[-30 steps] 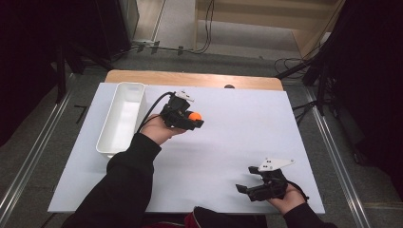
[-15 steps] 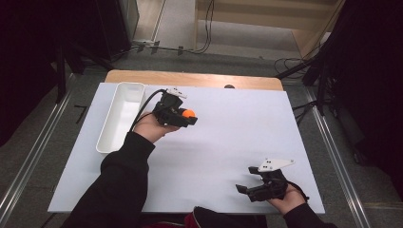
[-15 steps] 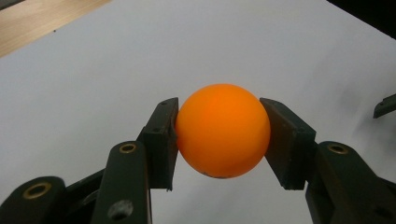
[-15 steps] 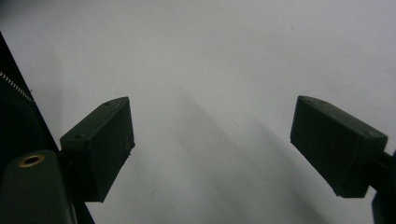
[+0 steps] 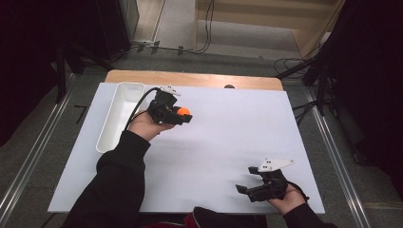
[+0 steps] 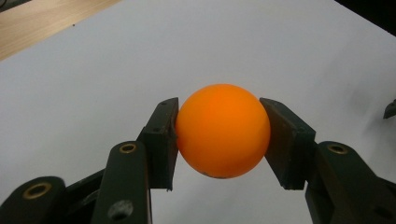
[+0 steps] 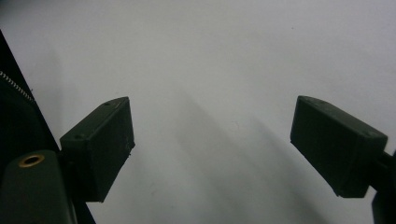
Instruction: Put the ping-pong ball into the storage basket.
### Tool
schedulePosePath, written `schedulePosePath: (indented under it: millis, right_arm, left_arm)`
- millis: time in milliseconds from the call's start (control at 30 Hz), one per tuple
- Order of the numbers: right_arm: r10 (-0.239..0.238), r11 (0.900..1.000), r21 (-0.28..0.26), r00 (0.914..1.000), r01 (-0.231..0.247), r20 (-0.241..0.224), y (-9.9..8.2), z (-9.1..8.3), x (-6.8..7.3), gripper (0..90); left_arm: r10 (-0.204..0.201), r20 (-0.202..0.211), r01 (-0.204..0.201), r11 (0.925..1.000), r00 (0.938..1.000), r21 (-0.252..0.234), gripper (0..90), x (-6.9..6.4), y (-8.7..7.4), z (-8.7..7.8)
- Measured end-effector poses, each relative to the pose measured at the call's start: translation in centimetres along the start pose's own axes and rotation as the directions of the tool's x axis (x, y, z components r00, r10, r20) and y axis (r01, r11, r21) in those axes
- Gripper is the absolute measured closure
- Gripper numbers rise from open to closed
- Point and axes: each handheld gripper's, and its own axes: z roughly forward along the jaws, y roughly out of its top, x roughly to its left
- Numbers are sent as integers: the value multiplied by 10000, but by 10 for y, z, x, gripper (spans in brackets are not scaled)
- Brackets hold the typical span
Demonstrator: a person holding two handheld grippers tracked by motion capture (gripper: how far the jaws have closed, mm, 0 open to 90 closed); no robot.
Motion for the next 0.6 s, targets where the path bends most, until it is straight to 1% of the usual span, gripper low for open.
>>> schedulePosePath:
  millis: [33, 100, 200, 233, 333, 400, 433, 500, 600]
  right_arm:
    - [7, 10000, -2, 10000, -7, -4, 0, 0, 0, 123]
    - [51, 10000, 3, 10000, -51, 1, 0, 0, 0, 122]
    - [-12, 10000, 11, 10000, 12, 8, 0, 0, 0, 123]
    - [17, 10000, 29, 10000, -17, -3, 0, 0, 0, 123]
    - [10, 10000, 43, 10000, -10, -3, 0, 0, 0, 123]
    - [20, 10000, -25, 10000, -20, 10, 0, 0, 0, 123]
    - [47, 10000, -17, 10000, -47, 8, 0, 0, 0, 122]
    - [21, 10000, 14, 10000, -21, 26, 0, 0, 0, 123]
    - [16, 10000, -16, 10000, -16, 20, 0, 0, 0, 123]
  left_arm:
    - [62, 13, -62, 10000, 10000, 48, 503, 1, 0, -1]
    - [-73, -12, 73, 10000, 10000, -21, 503, 3, 0, -3]
    - [-11, -62, 11, 10000, 10000, 16, 503, 5, -1, -5]
    - [-65, -94, 65, 10000, 9999, 21, 503, 6, -1, -6]
    - [-61, -115, 61, 10000, 9999, -27, 503, 7, -1, -8]
    - [-44, -125, 44, 10000, 9999, 24, 503, 8, -1, -10]
    - [-81, -137, 81, 10000, 9999, -42, 503, 8, -1, -10]
    - [-70, -204, 71, 10000, 9998, 33, 503, 10, -2, -12]
    - [-91, -255, 91, 10000, 9996, -3, 503, 11, -3, -13]
